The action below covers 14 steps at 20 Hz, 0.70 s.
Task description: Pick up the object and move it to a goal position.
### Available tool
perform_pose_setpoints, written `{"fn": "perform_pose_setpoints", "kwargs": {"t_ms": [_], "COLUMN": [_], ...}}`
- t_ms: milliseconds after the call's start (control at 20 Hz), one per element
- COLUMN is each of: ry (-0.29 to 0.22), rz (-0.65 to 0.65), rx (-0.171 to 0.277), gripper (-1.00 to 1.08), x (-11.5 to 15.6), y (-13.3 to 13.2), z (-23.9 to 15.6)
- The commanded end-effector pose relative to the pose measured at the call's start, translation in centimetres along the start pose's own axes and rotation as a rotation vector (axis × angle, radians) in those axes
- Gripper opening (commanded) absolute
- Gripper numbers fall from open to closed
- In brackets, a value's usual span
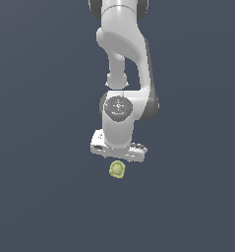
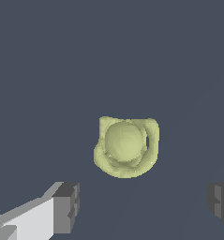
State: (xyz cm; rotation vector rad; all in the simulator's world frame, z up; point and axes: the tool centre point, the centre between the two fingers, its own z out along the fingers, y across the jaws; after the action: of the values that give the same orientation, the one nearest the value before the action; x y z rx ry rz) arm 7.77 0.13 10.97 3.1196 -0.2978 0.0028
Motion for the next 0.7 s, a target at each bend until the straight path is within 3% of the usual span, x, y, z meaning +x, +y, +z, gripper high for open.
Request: {"fn": "perform_pose_setpoints", "kwargs": {"t_ms": [0, 650], "ry": [-0.001, -0.003], "rz": [0.027, 0.067], "rx": [0.003, 0.007], "gripper": [1.0, 1.0], "x": [0.7, 1.7], "y": [-0.2, -0.5], "z": [0.7, 2.1]}}
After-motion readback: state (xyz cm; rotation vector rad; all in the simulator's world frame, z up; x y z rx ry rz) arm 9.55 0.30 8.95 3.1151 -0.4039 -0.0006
